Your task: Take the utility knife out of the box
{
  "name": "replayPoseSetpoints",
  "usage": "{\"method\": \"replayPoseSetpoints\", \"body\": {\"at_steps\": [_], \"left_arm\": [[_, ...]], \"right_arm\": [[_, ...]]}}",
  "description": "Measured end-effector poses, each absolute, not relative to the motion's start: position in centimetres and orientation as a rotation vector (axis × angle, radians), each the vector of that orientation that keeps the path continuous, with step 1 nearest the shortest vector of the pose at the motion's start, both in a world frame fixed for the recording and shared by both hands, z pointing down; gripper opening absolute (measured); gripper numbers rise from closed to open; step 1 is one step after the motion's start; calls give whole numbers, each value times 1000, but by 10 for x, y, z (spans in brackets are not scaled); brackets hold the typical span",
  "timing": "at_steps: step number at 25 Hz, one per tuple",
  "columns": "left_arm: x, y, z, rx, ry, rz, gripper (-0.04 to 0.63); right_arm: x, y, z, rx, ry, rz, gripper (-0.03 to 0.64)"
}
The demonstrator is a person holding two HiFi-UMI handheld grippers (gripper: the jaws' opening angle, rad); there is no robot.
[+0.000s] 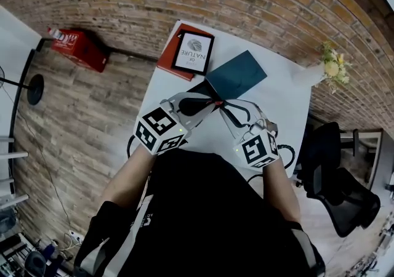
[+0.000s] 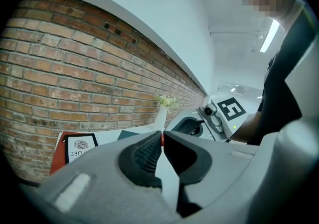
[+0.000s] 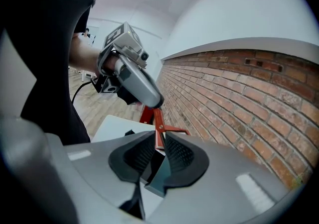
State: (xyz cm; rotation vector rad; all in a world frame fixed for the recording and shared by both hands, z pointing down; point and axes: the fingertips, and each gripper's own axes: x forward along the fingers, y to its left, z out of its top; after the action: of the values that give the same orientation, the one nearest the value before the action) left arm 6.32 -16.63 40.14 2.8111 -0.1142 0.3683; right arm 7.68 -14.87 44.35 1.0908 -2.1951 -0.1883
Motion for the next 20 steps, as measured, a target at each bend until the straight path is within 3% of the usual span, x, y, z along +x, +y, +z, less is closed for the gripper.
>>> {"method": "replayPoseSetpoints", "body": {"at_steps": [5, 9, 20], "left_arm": [[68, -159, 396, 2818, -186, 365, 18], [69, -156, 390, 2827, -277, 354, 18], [44, -186, 360, 2869, -510, 290, 18]], "right_arm": [[97, -128, 440, 1120, -2228, -185, 51], [112, -118, 426, 1182, -2301, -183, 2], [130, -114, 379, 1375, -2439, -117, 0]]}}
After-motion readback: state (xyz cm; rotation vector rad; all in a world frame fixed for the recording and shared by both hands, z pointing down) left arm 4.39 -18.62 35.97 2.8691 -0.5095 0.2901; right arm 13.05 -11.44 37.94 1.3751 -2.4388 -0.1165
